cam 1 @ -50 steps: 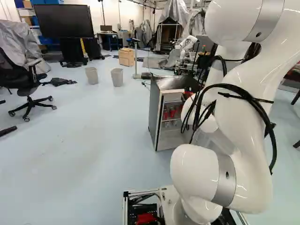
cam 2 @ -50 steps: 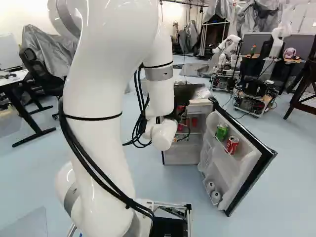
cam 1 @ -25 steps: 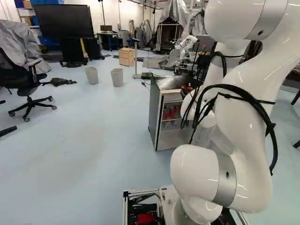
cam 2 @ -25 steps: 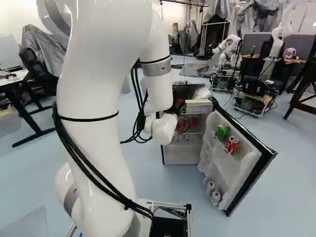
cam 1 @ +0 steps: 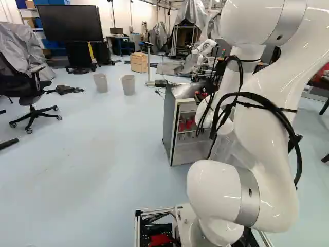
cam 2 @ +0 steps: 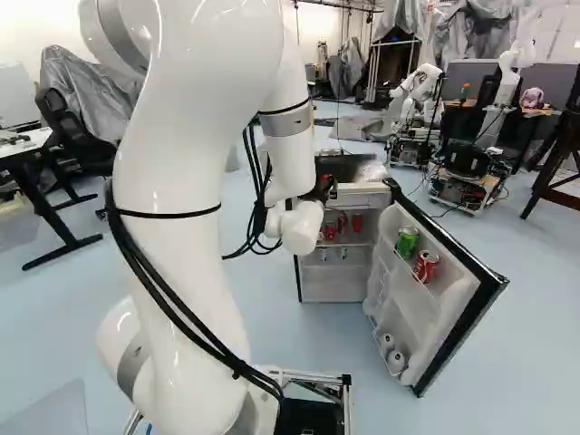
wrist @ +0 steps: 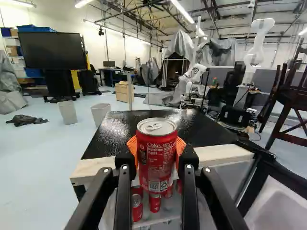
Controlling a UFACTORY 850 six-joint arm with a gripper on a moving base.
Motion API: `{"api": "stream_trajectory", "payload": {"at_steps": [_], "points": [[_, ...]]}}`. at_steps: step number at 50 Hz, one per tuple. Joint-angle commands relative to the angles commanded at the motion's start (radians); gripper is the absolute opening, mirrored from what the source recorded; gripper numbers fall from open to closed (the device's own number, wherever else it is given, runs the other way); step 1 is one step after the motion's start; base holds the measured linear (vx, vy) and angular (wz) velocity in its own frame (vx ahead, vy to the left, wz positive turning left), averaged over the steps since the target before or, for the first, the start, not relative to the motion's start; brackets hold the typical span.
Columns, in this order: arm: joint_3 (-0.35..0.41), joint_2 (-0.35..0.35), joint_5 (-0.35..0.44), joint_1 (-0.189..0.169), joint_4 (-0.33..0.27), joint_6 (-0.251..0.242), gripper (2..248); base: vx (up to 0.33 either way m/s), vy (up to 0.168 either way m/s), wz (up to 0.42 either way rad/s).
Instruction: Grab a drink from the fridge
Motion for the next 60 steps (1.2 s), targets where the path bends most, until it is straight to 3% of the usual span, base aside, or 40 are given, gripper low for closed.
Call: {"api": "stream_trajectory", "payload": {"at_steps": [25, 60], "points": [[-0.117, -0.089, 0.000, 0.037, 0.000, 0.000, 96, 0.000, 0.000, 0.000], [-0.195, -0.147, 0.000, 0.050, 0.000, 0.000, 96, 0.000, 0.000, 0.000]]}}
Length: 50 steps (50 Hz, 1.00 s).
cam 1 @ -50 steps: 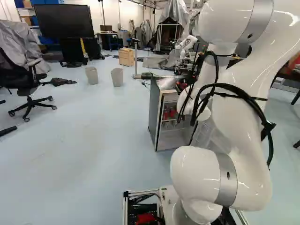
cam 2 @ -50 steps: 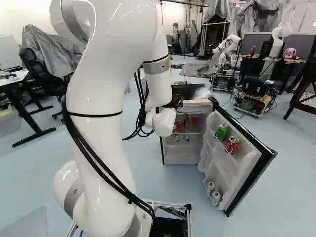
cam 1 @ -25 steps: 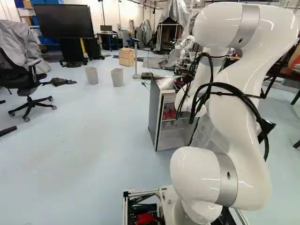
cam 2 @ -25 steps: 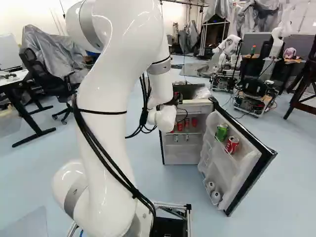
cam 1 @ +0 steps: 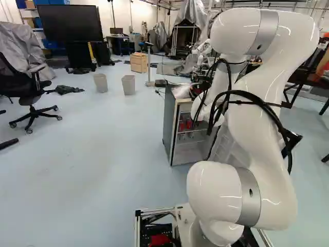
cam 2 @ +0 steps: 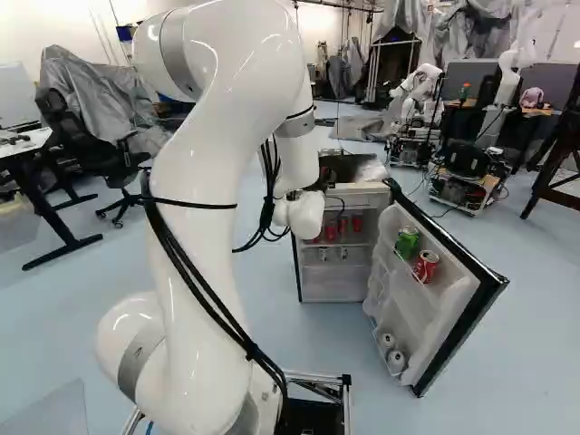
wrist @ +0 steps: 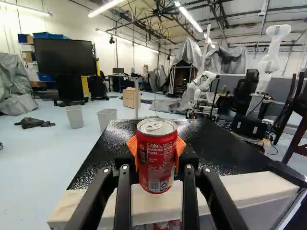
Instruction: Grab a drink from the fridge
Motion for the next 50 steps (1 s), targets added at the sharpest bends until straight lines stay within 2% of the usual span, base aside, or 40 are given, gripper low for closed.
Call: {"api": "stream_trajectory", "payload": {"at_steps": [32, 33, 37, 38, 42, 43, 48, 49, 50], "points": [[-0.008, -0.029, 0.000, 0.001, 0.000, 0.000, 96, 0.000, 0.000, 0.000], [-0.008, -0.029, 0.000, 0.001, 0.000, 0.000, 122, 0.000, 0.000, 0.000], [-0.008, -0.029, 0.000, 0.001, 0.000, 0.000, 122, 0.000, 0.000, 0.000], [-0.008, -0.029, 0.000, 0.001, 0.000, 0.000, 154, 0.000, 0.000, 0.000], [-0.008, -0.029, 0.000, 0.001, 0.000, 0.000, 154, 0.000, 0.000, 0.000], [-0.008, -0.029, 0.000, 0.001, 0.000, 0.000, 189, 0.000, 0.000, 0.000], [-0.007, -0.029, 0.000, 0.001, 0.000, 0.000, 189, 0.000, 0.000, 0.000], [-0.007, -0.028, 0.000, 0.001, 0.000, 0.000, 225, 0.000, 0.000, 0.000], [-0.005, -0.027, 0.000, 0.000, 0.000, 0.000, 225, 0.000, 0.000, 0.000]]}}
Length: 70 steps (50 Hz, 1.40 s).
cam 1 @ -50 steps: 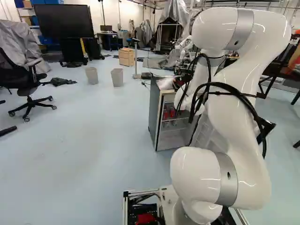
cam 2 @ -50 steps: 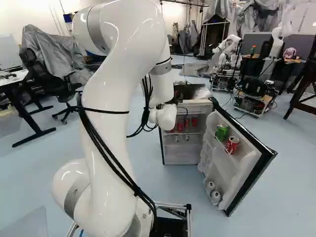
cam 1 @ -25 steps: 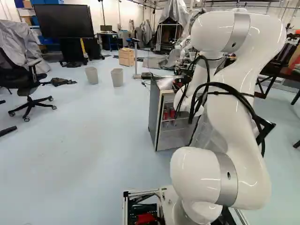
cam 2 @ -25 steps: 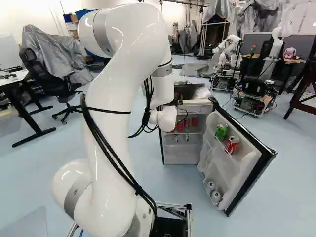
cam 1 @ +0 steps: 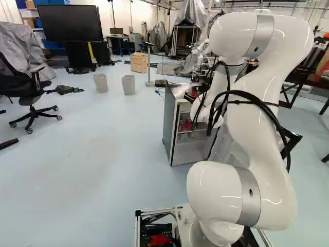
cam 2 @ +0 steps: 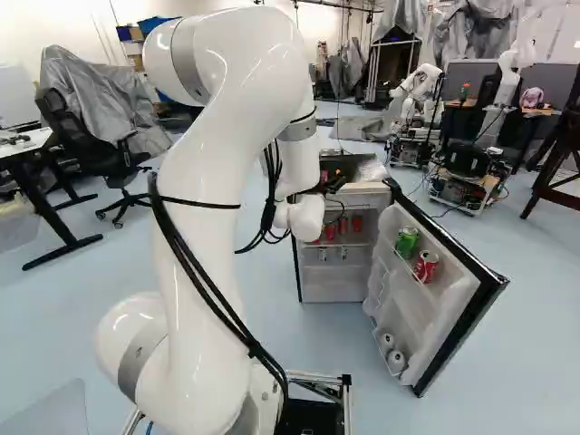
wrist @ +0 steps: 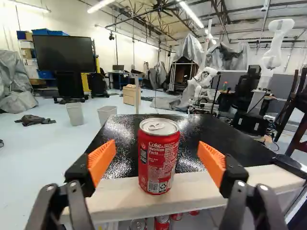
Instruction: Grab a drink from the fridge
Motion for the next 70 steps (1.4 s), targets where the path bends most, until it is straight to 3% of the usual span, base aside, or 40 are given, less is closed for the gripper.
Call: {"api": "stream_trajectory", "payload": {"at_steps": [3, 4, 21, 44, 70], "points": [[0.007, 0.005, 0.000, -0.001, 0.000, 0.000, 225, 0.000, 0.000, 0.000], [0.011, 0.008, 0.000, -0.002, 0.000, 0.000, 247, 0.000, 0.000, 0.000], [0.100, 0.073, -0.013, -0.020, 0.012, 0.000, 247, 0.000, 0.000, 0.000], [0.205, 0.153, -0.139, -0.074, 0.171, 0.000, 247, 0.000, 0.000, 0.000], [0.284, 0.272, -0.191, -0.156, 0.191, 0.000, 247, 0.000, 0.000, 0.000]]}}
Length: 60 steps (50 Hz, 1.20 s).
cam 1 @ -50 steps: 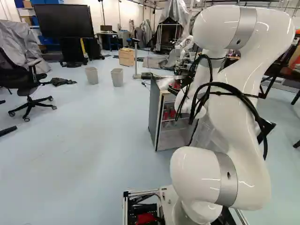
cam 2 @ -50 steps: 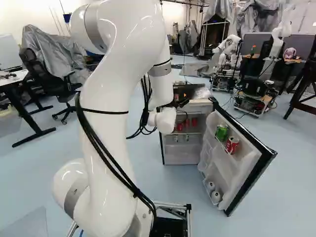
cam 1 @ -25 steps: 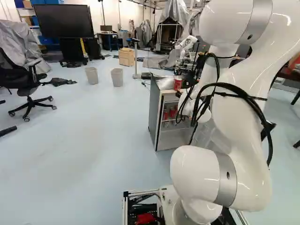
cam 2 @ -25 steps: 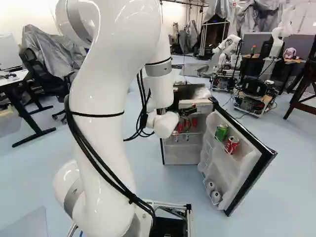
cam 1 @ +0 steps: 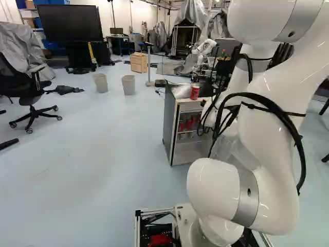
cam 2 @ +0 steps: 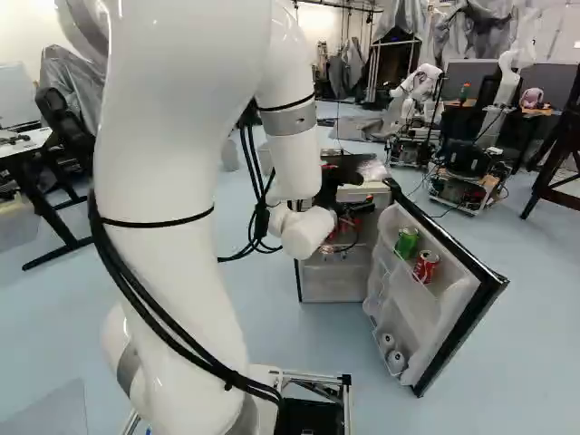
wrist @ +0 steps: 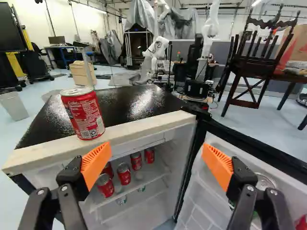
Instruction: Grab a drink from the fridge
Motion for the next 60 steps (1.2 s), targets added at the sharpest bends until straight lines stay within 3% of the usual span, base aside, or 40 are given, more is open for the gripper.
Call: {"api": "stream_trajectory", "payload": {"at_steps": [24, 60], "points": [[0.008, 0.064, -0.136, -0.085, 0.021, 0.000, 247, 0.000, 0.000, 0.000], [-0.080, 0.075, -0.353, -0.183, 0.022, 0.000, 247, 0.000, 0.000, 0.000]]}}
